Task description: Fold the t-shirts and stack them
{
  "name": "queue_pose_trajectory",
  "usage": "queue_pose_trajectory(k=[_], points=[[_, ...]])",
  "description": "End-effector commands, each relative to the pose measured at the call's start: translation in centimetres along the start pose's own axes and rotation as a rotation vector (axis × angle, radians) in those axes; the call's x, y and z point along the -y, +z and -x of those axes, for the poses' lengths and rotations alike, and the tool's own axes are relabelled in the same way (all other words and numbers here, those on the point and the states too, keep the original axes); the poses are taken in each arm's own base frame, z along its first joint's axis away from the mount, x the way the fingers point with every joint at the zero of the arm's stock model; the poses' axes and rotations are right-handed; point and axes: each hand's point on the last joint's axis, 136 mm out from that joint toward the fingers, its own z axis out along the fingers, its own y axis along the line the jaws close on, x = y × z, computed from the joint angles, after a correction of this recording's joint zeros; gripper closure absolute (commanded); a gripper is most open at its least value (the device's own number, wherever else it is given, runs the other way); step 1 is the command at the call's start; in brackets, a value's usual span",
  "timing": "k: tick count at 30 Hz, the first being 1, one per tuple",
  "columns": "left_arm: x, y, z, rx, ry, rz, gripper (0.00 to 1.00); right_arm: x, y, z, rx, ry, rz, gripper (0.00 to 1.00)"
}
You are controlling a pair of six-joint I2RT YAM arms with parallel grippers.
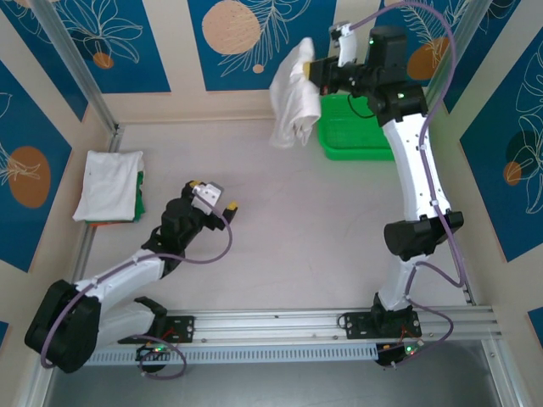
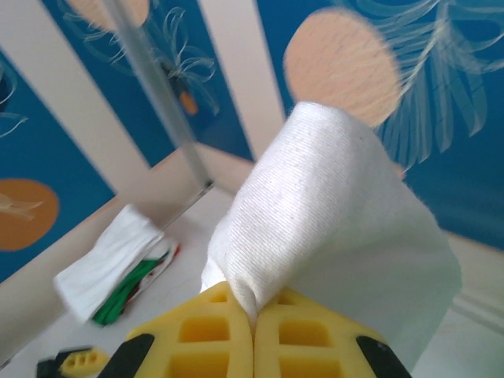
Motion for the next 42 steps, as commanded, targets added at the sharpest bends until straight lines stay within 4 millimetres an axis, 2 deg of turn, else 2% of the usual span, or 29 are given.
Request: queue_pose_trajectory(k=[1, 4, 7, 8, 9, 10, 12, 14, 17, 20, 23, 26, 29, 32, 34, 35, 37, 39, 40, 42], points=[[-2.2, -1.2, -1.1, -0.032, -0.006, 0.111, 0.00, -0.5, 1.4, -3.2, -0.026, 0.087, 0.084, 1.00], [-2.1, -1.3, -1.6, -0.048, -0.041, 0.098, 0.00, 1.8, 3.0, -8.6, -0.091, 0.202, 0.052, 1.00], [-1.4, -0.8, -2.1, -0.072, -0.067, 0.059, 0.00, 6.2, 3.6, -15.0, -0.166, 0.342, -0.082, 0.99], [-1.0, -0.5, -2.2, -0.082, -0.074, 0.038, 0.00, 8.0, 3.4, -17.1, -0.196, 0.392, -0.143, 0.90], [-0.6, -0.2, -2.2, -0.090, -0.080, 0.014, 0.00, 10.1, 3.0, -19.5, -0.231, 0.435, -0.223, 0.75], [-0.2, 0.2, -2.1, -0.093, -0.086, -0.010, 0.00, 11.8, 2.5, -21.3, -0.259, 0.458, -0.296, 0.67], [1.0, 1.2, -1.7, -0.097, -0.113, -0.081, 0.00, 14.5, 1.2, -24.3, -0.314, 0.454, -0.418, 0.63], [2.4, 2.4, -1.0, -0.101, -0.161, -0.153, 0.00, 15.5, 0.2, -25.7, -0.348, 0.422, -0.494, 0.60], [4.3, 5.0, -0.5, -0.144, -0.292, -0.197, 0.00, 15.2, 0.0, -27.1, -0.377, 0.398, -0.490, 0.68], [6.5, 7.6, -0.7, -0.218, -0.428, -0.193, 0.00, 15.0, -0.2, -28.2, -0.393, 0.401, -0.500, 0.69], [9.5, 9.5, -0.9, -0.279, -0.467, -0.221, 0.00, 15.0, -0.9, -28.9, -0.387, 0.412, -0.522, 0.62], [12.0, 10.5, -2.3, -0.381, -0.514, -0.241, 0.01, 15.1, -2.0, -29.5, -0.379, 0.433, -0.542, 0.58], [13.9, 10.7, -3.9, -0.442, -0.580, -0.266, 0.10, 15.4, -3.4, -30.3, -0.361, 0.472, -0.563, 0.54], [15.6, 11.0, -4.5, -0.463, -0.651, -0.311, 0.20, 15.6, -4.8, -31.2, -0.353, 0.506, -0.580, 0.51], [16.5, 11.7, -4.5, -0.440, -0.690, -0.346, 0.30, 15.5, -5.5, -31.8, -0.352, 0.520, -0.586, 0.50], [16.8, 12.1, -4.4, -0.424, -0.708, -0.357, 0.38, 15.4, -5.9, -32.2, -0.354, 0.532, -0.592, 0.50], [17.2, 13.0, -4.0, -0.395, -0.727, -0.377, 0.62, 15.2, -6.8, -33.1, -0.350, 0.565, -0.608, 0.50], [17.6, 13.7, -3.2, -0.366, -0.734, -0.404, 0.91, 14.9, -7.8, -34.0, -0.336, 0.612, -0.622, 0.50], [17.6, 13.9, -2.7, -0.353, -0.737, -0.410, 1.00, 14.8, -8.2, -34.5, -0.331, 0.633, -0.631, 0.49], [17.4, 14.0, -1.5, -0.318, -0.741, -0.417, 1.00, 14.2, -9.0, -35.5, -0.324, 0.664, -0.639, 0.49]])
